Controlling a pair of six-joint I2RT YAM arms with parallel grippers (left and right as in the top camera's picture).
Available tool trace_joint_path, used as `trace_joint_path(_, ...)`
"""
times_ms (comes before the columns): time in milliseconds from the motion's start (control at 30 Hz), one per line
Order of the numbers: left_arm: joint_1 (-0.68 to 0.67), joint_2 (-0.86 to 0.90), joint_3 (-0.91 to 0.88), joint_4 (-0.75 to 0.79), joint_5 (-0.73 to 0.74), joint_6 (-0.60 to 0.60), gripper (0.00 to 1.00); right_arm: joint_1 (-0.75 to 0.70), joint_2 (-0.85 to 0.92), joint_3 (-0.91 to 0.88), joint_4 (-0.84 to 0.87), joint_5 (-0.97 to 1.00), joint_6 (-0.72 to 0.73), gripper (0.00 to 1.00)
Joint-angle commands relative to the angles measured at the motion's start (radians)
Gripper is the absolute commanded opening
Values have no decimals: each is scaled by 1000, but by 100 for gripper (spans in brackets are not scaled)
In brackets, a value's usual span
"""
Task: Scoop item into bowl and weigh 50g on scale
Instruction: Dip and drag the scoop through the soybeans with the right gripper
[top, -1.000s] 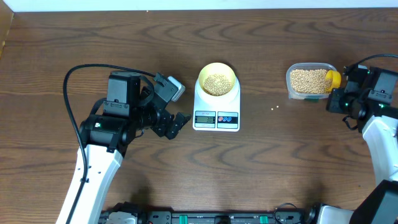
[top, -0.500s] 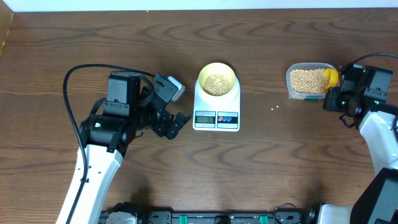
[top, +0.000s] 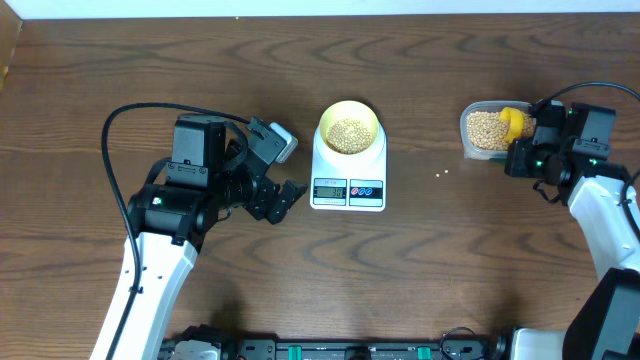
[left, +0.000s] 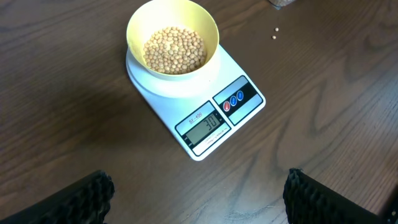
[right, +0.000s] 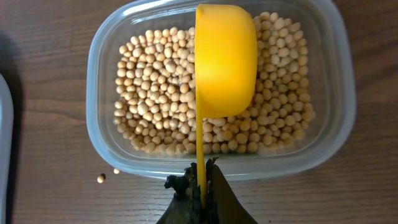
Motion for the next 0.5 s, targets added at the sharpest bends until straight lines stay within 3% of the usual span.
trace_joint_path(0,-3,4,-5,1,8,13,89,10,16,-6,-2,-8,9,1)
trace_joint_path(467,-3,4,-5,1,8,13,89,21,26,-6,0,9,9,1)
